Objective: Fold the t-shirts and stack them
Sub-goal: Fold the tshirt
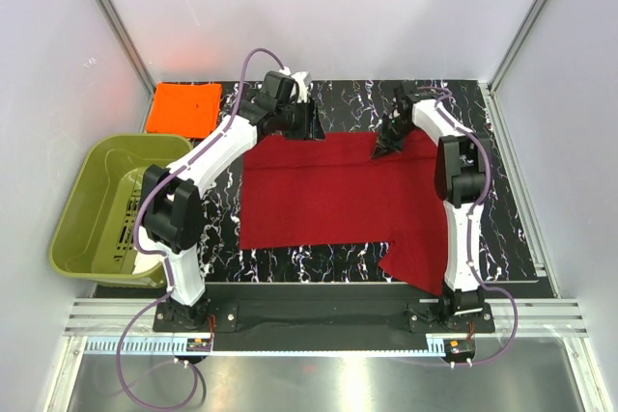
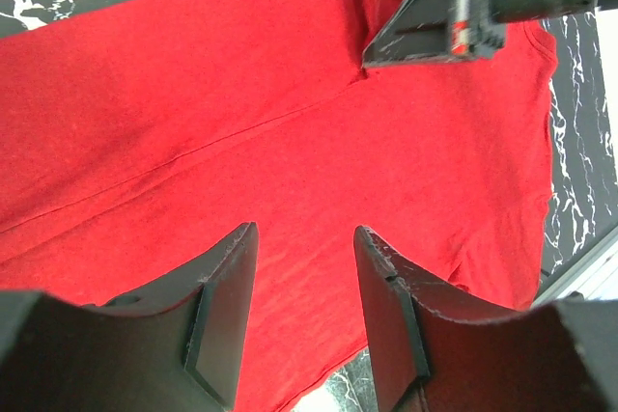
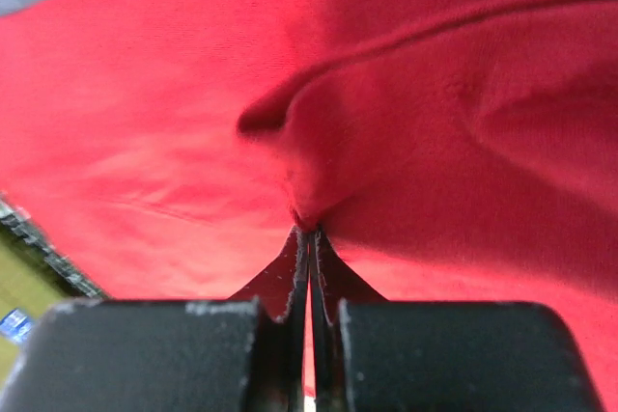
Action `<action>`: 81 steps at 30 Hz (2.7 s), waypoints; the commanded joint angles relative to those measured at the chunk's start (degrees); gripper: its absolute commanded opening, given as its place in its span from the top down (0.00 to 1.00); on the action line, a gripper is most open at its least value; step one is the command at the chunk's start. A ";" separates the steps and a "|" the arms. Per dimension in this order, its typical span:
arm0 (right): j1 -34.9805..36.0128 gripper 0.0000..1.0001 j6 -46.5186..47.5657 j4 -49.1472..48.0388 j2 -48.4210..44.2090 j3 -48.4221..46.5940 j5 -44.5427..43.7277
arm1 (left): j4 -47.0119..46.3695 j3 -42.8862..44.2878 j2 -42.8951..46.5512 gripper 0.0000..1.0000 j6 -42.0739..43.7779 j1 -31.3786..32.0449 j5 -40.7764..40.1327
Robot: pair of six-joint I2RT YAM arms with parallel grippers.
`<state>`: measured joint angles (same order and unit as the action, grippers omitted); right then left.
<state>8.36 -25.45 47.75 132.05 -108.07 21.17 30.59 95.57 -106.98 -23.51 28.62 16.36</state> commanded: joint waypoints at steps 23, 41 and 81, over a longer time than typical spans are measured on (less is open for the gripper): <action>-14.59 0.35 -6.43 -2.28 -16.90 10.32 -7.82 | 0.08 -1.62 4.32 0.50 1.79 -1.81 2.81; -23.74 0.42 -12.96 -13.73 -10.85 16.32 1.16 | 4.13 5.32 -14.39 0.56 -4.88 -19.48 8.69; -23.92 0.58 -4.43 0.59 -9.53 8.93 -11.32 | 7.64 7.71 -21.00 0.57 -7.43 -24.67 7.90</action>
<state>-15.44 -31.24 46.52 124.25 -96.44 10.11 37.71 102.85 -131.09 -32.51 4.14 24.88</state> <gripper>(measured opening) 0.390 0.430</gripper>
